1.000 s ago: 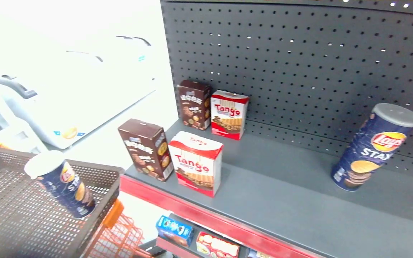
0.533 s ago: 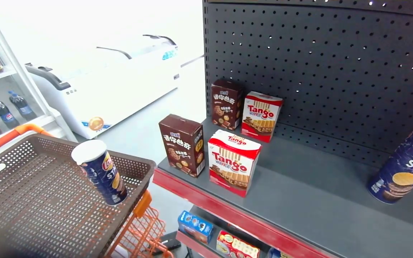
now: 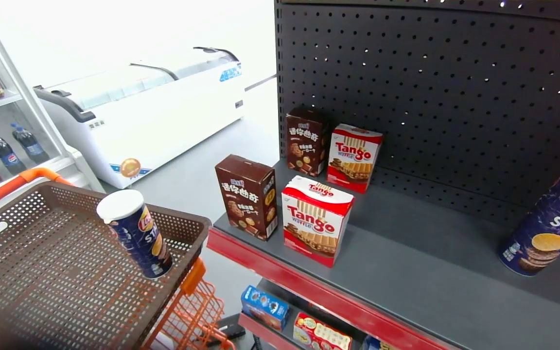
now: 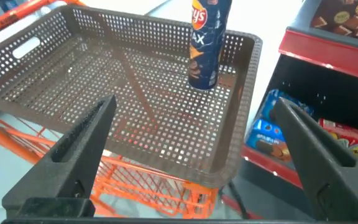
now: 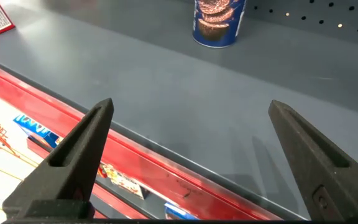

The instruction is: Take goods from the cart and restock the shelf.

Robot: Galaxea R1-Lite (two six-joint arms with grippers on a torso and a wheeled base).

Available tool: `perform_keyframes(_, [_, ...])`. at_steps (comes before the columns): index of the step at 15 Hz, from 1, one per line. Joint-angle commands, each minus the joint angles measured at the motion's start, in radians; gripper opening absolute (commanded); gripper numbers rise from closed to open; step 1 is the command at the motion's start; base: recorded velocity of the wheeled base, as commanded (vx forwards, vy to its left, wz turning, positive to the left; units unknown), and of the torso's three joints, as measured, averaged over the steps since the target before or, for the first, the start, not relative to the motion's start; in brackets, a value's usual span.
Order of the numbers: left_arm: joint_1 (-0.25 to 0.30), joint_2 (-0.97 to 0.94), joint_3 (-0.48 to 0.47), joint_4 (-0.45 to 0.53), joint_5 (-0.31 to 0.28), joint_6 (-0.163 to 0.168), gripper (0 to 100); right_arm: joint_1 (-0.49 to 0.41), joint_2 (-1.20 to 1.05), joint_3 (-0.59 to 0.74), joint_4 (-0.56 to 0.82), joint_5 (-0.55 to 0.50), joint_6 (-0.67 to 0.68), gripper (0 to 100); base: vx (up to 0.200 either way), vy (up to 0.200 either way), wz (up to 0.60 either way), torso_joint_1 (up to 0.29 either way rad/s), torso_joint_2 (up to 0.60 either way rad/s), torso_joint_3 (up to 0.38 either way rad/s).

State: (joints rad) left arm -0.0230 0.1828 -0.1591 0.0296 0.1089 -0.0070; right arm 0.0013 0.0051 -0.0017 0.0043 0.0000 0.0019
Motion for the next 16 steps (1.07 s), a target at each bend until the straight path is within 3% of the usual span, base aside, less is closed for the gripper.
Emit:
perform_keyframes(1, [-0.009,0.379,-0.115,-0.074,0.003,-0.011,100,0.000,0.001,0.000,0.000,0.000,0.001,100,0.000,0.000,0.00,0.000,0.00,0.000])
perform_keyframes(3, [-0.025,0.485,-0.131,-0.177,-0.005,-0.010,100,0.000,0.001,0.000,0.000,0.000,0.001,100,0.000,0.000,0.00,0.000,0.00,0.000])
perform_keyframes(4, [-0.015,0.607,-0.142,-0.273,-0.026,-0.008,100,0.000,0.001,0.000,0.000,0.000,0.000,100,0.000,0.000,0.00,0.000,0.00,0.000])
perform_keyframes(7, [0.032,0.877,-0.140,-0.488,-0.046,0.024,100,0.000,0.001,0.000,0.000,0.000,0.000,100,0.000,0.000,0.00,0.000,0.00,0.000])
perform_keyframes(9, [0.052,1.005,-0.135,-0.596,-0.046,0.027,100,0.000,0.001,0.000,0.000,0.000,0.001,100,0.000,0.000,0.00,0.000,0.00,0.000])
perform_keyframes(10, [0.086,1.126,-0.137,-0.700,-0.048,0.032,100,0.000,0.001,0.000,0.000,0.000,0.001,100,0.000,0.000,0.00,0.000,0.00,0.000])
perform_keyframes(13, [0.069,1.325,-0.140,-0.898,-0.046,0.030,100,0.000,0.001,0.000,0.000,0.000,0.001,100,0.000,0.000,0.00,0.000,0.00,0.000])
perform_keyframes(14, [0.037,1.419,-0.143,-0.999,-0.048,0.030,100,0.000,0.001,0.000,0.000,0.000,0.001,100,0.000,0.000,0.00,0.000,0.00,0.000])
perform_keyframes(16, [0.020,1.548,-0.160,-1.093,-0.045,0.045,100,0.000,0.001,0.000,0.000,0.000,0.000,100,0.000,0.000,0.00,0.000,0.00,0.000])
